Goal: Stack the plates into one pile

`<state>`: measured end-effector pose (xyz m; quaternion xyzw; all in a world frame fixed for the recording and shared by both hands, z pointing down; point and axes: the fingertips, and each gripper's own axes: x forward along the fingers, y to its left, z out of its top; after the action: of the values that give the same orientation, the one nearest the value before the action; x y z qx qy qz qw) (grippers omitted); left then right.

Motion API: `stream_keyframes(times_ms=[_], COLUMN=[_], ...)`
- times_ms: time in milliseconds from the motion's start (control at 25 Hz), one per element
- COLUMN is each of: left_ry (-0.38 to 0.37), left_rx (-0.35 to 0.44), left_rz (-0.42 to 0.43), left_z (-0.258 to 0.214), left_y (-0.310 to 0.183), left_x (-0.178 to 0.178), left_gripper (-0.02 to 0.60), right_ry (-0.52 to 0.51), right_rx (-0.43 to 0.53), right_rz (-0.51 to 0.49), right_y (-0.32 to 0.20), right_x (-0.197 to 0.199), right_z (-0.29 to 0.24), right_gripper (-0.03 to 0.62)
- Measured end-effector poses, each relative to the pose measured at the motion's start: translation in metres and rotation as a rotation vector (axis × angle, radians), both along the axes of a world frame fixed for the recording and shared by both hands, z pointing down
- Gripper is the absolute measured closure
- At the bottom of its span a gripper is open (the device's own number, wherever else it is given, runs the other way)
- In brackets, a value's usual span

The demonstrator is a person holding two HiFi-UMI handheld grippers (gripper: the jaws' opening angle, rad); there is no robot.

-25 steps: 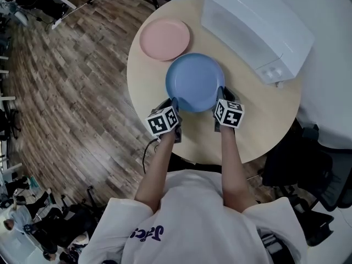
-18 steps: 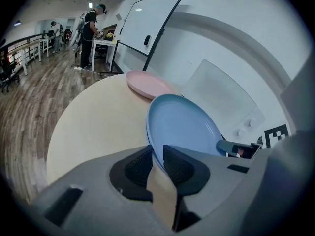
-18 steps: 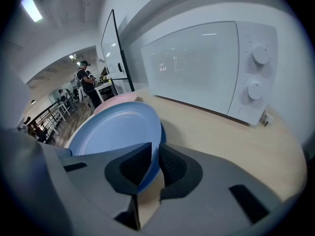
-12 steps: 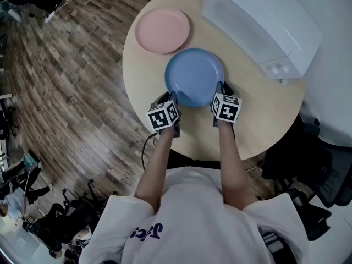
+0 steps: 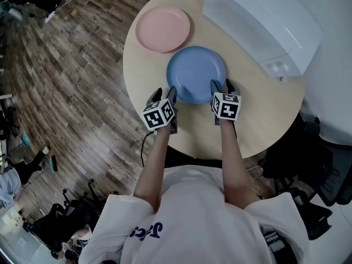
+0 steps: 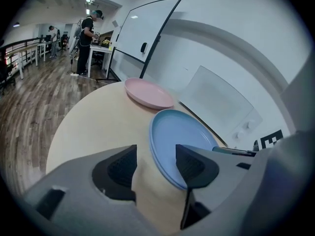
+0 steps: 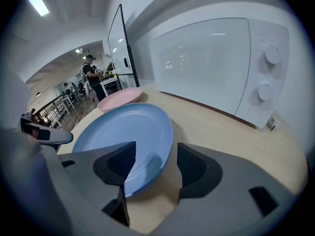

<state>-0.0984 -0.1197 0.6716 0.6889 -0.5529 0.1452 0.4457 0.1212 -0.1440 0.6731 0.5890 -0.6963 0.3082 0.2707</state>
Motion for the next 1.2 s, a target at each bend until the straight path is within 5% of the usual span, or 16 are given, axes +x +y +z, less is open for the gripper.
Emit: stream_keyframes(times_ms=[440,1000,1200], left_ry=[0.17,0.137,0.106], left_rx=[-0.01,-0.06,-0.087], left_rz=[0.028,0.07,0.048], left_z=[0.01,0.036,0.042], left_y=[-0.012,-0.033,-0.029], left_x=[0.003,0.014,0.01], left_gripper=[0.31,0.313,0.485], right_ry=[-0.189,-0.282,-0.306], right_rx=[-0.01,-0.131,-0.14], right_rz=[0.105,0.07,0.131], right_y=[0.01,0.022,0.024], right_x=[0.012,-0.015,-0.016], right_z=[0.007,0.034,0.037], right_gripper=[0.329,0.354,0.413])
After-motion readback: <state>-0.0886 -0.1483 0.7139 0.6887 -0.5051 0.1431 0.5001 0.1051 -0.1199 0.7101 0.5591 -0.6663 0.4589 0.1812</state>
